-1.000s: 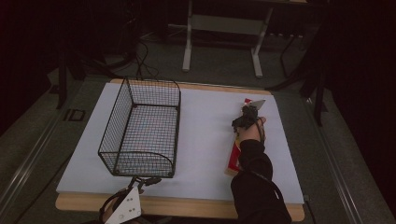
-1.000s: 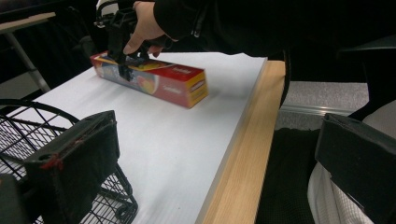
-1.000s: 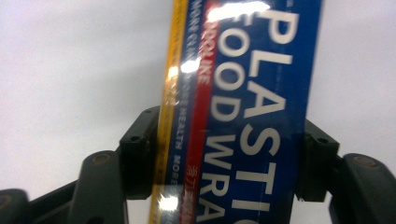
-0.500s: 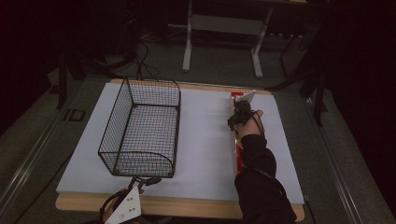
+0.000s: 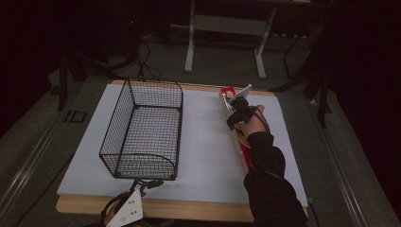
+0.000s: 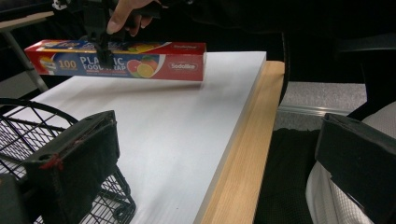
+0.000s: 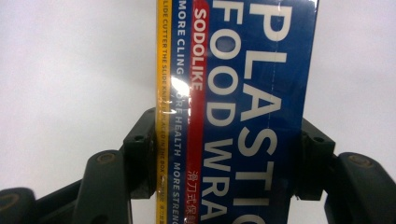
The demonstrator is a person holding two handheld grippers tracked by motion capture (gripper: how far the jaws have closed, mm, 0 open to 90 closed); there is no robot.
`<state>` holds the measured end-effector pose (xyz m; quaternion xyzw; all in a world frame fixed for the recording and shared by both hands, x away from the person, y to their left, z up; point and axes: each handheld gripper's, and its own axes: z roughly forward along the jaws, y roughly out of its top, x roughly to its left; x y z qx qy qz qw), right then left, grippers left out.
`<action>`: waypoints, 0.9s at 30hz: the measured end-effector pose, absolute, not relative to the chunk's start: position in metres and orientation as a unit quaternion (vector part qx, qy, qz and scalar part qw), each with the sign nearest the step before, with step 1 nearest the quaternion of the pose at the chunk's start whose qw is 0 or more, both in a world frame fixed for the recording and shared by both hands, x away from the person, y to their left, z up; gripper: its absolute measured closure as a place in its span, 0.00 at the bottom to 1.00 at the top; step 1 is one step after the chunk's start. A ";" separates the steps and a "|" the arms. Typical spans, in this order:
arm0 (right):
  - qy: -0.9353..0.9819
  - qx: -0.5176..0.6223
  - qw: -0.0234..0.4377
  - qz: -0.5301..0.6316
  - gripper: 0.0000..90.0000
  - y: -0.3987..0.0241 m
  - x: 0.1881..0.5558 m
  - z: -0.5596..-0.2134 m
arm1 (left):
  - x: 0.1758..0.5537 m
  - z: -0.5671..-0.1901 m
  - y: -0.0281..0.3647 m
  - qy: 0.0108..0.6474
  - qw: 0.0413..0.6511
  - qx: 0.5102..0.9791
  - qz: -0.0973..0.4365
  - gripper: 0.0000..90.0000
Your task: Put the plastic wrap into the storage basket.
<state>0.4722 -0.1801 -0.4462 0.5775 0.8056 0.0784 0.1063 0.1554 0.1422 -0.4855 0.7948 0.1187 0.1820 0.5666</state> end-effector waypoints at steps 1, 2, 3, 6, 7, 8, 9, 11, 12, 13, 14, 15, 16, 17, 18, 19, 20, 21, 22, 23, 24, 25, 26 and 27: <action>0.810 0.571 0.110 0.079 0.43 -0.180 0.471 -0.444 | 0.156 -0.486 0.142 0.119 0.567 0.795 0.182 0.00; 0.812 0.569 0.109 0.077 0.43 -0.179 0.470 -0.443 | 0.156 -0.486 0.142 0.120 0.567 0.794 0.182 0.00; 0.813 0.567 0.108 0.076 0.43 -0.178 0.470 -0.440 | 0.156 -0.486 0.142 0.121 0.567 0.794 0.182 0.00; 0.816 0.563 0.103 0.079 0.44 -0.173 0.467 -0.432 | 0.156 -0.486 0.142 0.122 0.566 0.795 0.181 0.00; 0.816 0.564 0.099 0.083 0.44 -0.171 0.467 -0.429 | 0.156 -0.486 0.142 0.121 0.566 0.795 0.182 0.00; 0.815 0.564 0.101 0.087 0.44 -0.169 0.466 -0.427 | 0.156 -0.486 0.142 0.121 0.566 0.795 0.181 0.00; 0.817 0.560 0.100 0.089 0.44 -0.166 0.466 -0.423 | 0.156 -0.486 0.141 0.121 0.565 0.795 0.182 0.00; 0.816 0.561 0.105 0.093 0.44 -0.161 0.466 -0.416 | 0.156 -0.486 0.141 0.120 0.565 0.796 0.181 0.00; 0.815 0.561 0.107 0.095 0.44 -0.158 0.466 -0.412 | 0.156 -0.486 0.142 0.120 0.565 0.796 0.181 0.00; 0.816 0.560 0.108 0.096 0.44 -0.155 0.466 -0.408 | 0.156 -0.486 0.142 0.120 0.565 0.796 0.182 0.00; 0.815 0.561 0.109 0.098 0.44 -0.153 0.466 -0.405 | 0.156 -0.486 0.142 0.120 0.565 0.796 0.182 0.00; 0.814 0.562 0.111 0.102 0.44 -0.151 0.466 -0.402 | 0.156 -0.486 0.142 0.120 0.565 0.795 0.182 0.00; 0.813 0.561 0.112 0.107 0.44 -0.150 0.466 -0.398 | 0.156 -0.486 0.142 0.120 0.565 0.795 0.182 0.00; 0.812 0.563 0.112 0.110 0.44 -0.147 0.467 -0.394 | 0.156 -0.486 0.142 0.120 0.565 0.796 0.182 0.00; 0.811 0.563 0.117 0.113 0.44 -0.145 0.467 -0.390 | 0.155 -0.486 0.142 0.119 0.565 0.796 0.183 0.00; 0.809 0.564 0.120 0.113 0.44 -0.143 0.467 -0.387 | 0.155 -0.486 0.142 0.119 0.565 0.796 0.182 0.00; 0.811 0.561 0.122 0.115 0.44 -0.141 0.467 -0.384 | 0.155 -0.486 0.142 0.119 0.565 0.796 0.183 0.00; 0.811 0.560 0.126 0.115 0.44 -0.138 0.467 -0.381 | 0.155 -0.486 0.142 0.119 0.564 0.796 0.183 0.00; 0.812 0.557 0.129 0.116 0.44 -0.136 0.467 -0.378 | 0.155 -0.486 0.142 0.118 0.564 0.796 0.183 0.00; 0.812 0.557 0.130 0.118 0.44 -0.134 0.467 -0.375 | 0.155 -0.486 0.142 0.118 0.564 0.796 0.184 0.00; 0.812 0.555 0.131 0.123 0.44 -0.133 0.466 -0.372 | 0.155 -0.486 0.142 0.119 0.566 0.795 0.183 0.00; 0.811 0.556 0.132 0.125 0.44 -0.131 0.466 -0.369 | 0.155 -0.486 0.142 0.118 0.566 0.795 0.183 0.00; 0.812 0.554 0.133 0.127 0.44 -0.128 0.466 -0.366 | 0.155 -0.486 0.142 0.118 0.565 0.795 0.183 0.00; 0.813 0.551 0.135 0.128 0.44 -0.126 0.465 -0.364 | 0.155 -0.486 0.142 0.118 0.565 0.796 0.183 0.00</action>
